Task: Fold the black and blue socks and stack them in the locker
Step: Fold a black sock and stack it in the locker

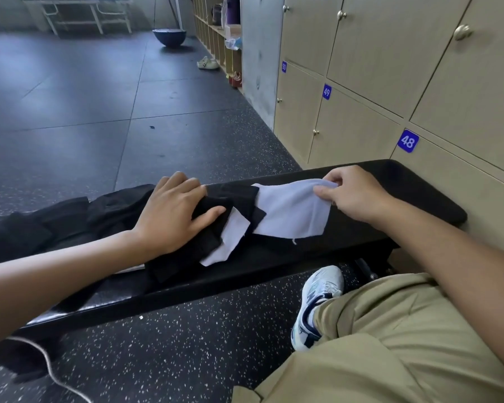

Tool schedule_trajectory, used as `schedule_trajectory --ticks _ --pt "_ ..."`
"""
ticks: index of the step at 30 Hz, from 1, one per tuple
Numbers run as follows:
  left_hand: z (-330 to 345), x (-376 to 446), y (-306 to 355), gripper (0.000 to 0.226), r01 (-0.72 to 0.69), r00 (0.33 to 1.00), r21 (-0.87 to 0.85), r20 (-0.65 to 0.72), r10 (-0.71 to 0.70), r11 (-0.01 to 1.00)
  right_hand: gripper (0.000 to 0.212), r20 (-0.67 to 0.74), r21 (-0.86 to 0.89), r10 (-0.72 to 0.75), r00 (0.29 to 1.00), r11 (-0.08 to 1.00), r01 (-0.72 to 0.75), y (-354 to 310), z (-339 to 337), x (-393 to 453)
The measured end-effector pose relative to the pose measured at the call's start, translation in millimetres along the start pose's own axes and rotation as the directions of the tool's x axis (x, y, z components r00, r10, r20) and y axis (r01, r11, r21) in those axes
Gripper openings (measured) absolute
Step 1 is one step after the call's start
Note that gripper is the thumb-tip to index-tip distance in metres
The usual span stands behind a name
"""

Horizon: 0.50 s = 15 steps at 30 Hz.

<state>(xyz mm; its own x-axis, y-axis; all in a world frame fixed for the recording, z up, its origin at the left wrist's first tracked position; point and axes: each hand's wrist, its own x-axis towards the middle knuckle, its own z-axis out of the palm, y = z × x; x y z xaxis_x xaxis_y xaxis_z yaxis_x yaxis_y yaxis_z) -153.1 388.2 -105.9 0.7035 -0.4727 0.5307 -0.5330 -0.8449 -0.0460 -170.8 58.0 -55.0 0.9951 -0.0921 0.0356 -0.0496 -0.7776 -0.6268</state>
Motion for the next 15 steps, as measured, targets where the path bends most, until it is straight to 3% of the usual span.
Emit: schedule_trajectory --ticks 8,12,15 --pt "-21.7 25.6 7.1 0.056 0.155 0.983 -0.276 -0.051 -0.176 0.948 0.023 -0.291 0.035 0.072 0.954 0.997 -0.065 14.1 -20.1 4.0" --pt "-34.4 52.9 24.3 0.058 0.253 0.957 -0.371 -0.038 -0.287 0.894 0.017 -0.358 0.067 0.122 0.926 0.992 -0.105 23.5 -33.5 6.5" --pt "-30.1 77.8 37.3 0.057 0.303 0.941 -0.452 0.003 -0.339 0.839 0.032 -0.385 0.048 0.147 0.911 0.989 -0.139 31.1 -45.5 8.7"
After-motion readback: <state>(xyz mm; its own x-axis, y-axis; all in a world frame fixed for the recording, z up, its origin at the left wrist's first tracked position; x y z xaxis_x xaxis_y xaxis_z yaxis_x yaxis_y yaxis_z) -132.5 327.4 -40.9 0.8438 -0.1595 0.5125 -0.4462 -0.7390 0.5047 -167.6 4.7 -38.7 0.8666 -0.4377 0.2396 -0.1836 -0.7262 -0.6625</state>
